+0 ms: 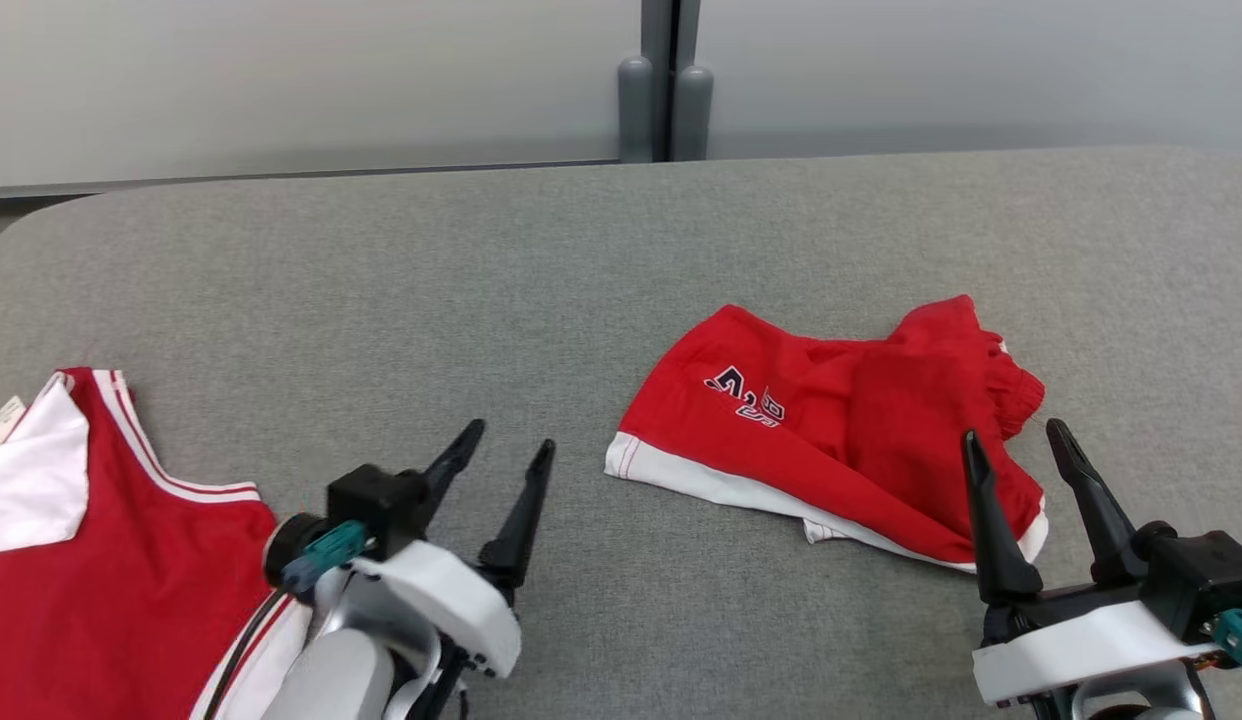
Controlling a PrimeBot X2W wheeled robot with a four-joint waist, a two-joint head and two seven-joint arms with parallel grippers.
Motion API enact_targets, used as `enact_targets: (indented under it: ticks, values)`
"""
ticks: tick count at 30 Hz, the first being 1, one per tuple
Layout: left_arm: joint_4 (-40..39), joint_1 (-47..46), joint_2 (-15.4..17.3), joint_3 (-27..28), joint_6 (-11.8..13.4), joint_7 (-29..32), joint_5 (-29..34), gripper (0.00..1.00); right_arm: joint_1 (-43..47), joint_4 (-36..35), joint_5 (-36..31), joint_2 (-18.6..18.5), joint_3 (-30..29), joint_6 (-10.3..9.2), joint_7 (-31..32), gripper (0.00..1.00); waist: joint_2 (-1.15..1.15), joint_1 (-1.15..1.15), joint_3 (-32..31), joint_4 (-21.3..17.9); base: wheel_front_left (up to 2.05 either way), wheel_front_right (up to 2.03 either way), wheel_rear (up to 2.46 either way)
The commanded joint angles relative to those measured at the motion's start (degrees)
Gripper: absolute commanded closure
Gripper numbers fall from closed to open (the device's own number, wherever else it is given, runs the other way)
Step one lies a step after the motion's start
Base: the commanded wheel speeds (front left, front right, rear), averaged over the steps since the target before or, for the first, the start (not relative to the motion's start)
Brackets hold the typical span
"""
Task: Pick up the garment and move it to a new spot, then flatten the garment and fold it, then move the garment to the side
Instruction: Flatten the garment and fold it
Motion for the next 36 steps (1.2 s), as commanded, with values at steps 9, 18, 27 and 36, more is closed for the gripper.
enact_targets:
  ticks: [9, 18, 27, 36]
  values:
    - [16.94, -12.32, -2.01, -8.03, -2.02, 4.32, -3.33, 0.00, -2.20, 1.72, 1.30, -0.05, 1.30, -0.02, -1.80, 0.00, 0.00, 0.00, 5.63, -7.21, 0.00, 0.00, 0.00]
    - [26.61, -15.90, -1.53, -9.79, -1.90, 2.63, -5.55, 1.00, -0.86, 4.66, 1.11, -0.05, -3.40, -0.02, -2.44, 0.00, 0.00, 0.00, 7.27, -8.12, 0.00, 0.00, 0.00]
    - [26.70, -18.12, -1.12, -13.13, -1.93, 0.72, -7.42, 1.00, -2.71, 12.08, 1.41, -1.24, -4.96, -0.01, -0.88, 0.00, 0.00, 0.00, 8.93, -6.06, 0.00, 0.00, 0.00]
    - [26.80, -19.79, 0.26, -14.43, -1.87, -1.90, -8.89, 1.00, -6.83, 20.08, 3.31, -1.03, -2.29, -0.02, -1.73, 0.76, 0.00, 0.00, 10.97, -4.97, 0.00, 0.00, 0.00]
